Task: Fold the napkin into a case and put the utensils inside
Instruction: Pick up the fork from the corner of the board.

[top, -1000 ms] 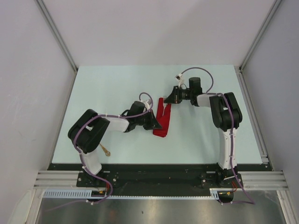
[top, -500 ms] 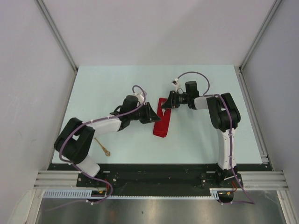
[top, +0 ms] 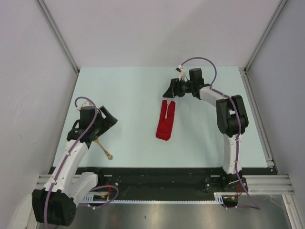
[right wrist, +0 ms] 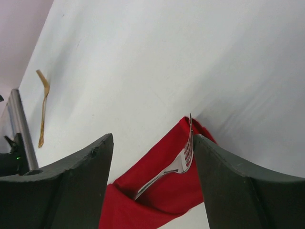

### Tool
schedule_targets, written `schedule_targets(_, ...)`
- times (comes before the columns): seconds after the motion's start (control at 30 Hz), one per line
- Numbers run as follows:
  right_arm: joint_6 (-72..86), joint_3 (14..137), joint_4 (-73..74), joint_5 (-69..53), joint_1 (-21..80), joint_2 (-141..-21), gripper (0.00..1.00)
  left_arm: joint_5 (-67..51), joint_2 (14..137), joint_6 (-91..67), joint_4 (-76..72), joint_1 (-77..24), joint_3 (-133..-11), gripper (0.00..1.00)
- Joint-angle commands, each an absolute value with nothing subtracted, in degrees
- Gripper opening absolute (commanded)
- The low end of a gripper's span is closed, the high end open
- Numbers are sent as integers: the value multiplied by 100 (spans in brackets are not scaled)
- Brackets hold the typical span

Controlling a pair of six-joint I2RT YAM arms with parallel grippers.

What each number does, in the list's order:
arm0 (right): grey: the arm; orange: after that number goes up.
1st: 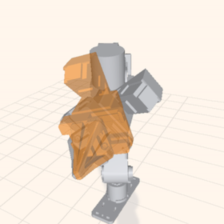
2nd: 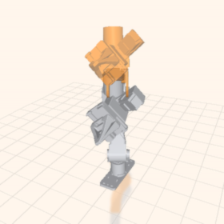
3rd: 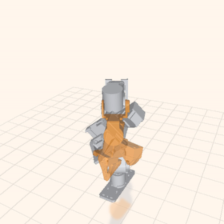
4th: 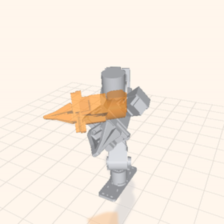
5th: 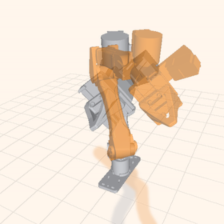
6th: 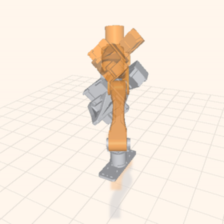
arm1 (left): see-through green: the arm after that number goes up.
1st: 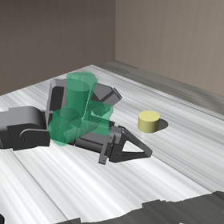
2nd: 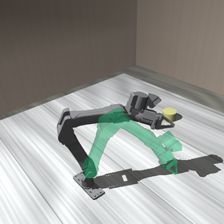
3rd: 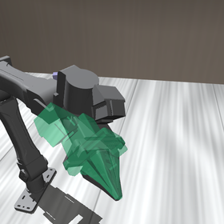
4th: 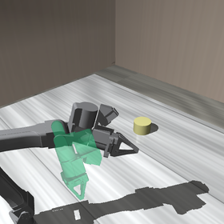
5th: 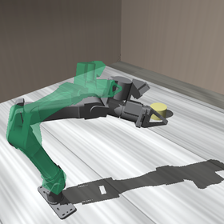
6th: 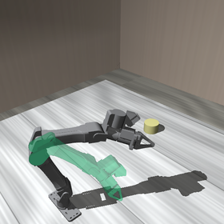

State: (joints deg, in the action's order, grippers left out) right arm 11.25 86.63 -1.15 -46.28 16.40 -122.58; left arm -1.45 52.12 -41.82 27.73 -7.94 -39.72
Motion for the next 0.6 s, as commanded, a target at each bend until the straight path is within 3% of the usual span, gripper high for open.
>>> schedule_targets(0.0,493,9132,914,-4227,1635,-11813,74,800,5045,-4472,4692,-519,-4077,88)
schedule_targets(0.13,676,8869,616,-4772,1635,-11882,64,450,5036,-4553,4633,-238,-4148,86)
schedule_targets(0.23,843,8588,265,-4966,1722,-11892,45,116,5185,-4562,4553,-193,-4166,83)
schedule_targets(0.4,870,8202,88,-5080,1732,-11795,29,44,5186,-4527,4395,-193,-4122,82)
schedule_targets(0.57,1072,7770,-255,-5089,1679,-11646,23,-78,5221,-4412,4307,-176,-4192,82)
